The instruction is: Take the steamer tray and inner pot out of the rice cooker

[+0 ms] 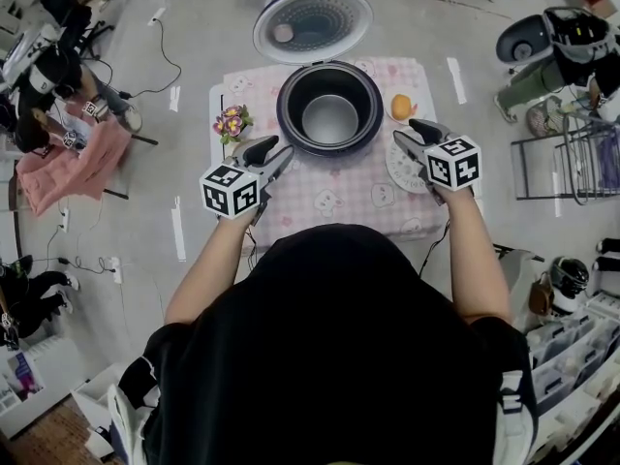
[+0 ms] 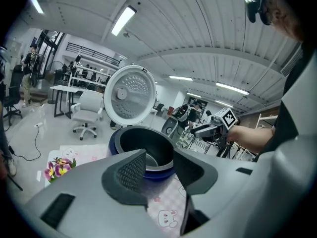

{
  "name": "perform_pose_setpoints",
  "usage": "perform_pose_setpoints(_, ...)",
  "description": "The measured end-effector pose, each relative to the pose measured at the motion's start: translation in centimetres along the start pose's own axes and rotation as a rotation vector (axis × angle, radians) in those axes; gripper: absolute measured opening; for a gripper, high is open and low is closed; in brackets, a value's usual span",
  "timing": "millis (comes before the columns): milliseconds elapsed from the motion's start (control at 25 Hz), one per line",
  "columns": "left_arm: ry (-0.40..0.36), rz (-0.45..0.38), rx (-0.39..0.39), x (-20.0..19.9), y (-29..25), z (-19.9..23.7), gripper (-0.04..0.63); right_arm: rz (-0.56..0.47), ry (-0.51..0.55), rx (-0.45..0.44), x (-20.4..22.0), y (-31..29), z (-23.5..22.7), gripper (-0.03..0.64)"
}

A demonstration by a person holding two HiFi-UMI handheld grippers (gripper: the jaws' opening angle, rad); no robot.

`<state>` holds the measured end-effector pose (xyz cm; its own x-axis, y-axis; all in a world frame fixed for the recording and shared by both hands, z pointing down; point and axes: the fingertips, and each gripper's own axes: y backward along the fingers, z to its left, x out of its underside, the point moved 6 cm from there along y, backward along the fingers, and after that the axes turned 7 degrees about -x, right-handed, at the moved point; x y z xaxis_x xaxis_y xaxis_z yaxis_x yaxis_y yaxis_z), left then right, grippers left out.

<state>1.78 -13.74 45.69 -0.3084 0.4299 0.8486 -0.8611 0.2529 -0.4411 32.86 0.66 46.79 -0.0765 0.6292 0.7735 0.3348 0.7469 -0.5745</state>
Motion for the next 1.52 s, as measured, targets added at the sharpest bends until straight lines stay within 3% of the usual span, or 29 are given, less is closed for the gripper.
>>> perform_pose_setpoints(440,-0.016,0.014,-0.019,-0.7,-1.0,0.7,0.192,0.017,-0.026,-0.04,0.1,-1.7,0.0,0.201)
perform_pose_setpoints(840,-0.095,0.056,-0.127,-0.8,-4.2,2.3,0.193,0.03,-0.04,-0.088,-0.4,-4.5,-0.8,0.196)
perform_pose_setpoints(1520,-0.173,0.187,-0.225,-0.6,-10.3,6.4,0.192,0.05,-0.068,-0.059,-1.6,-10.6,-3.6,0.175)
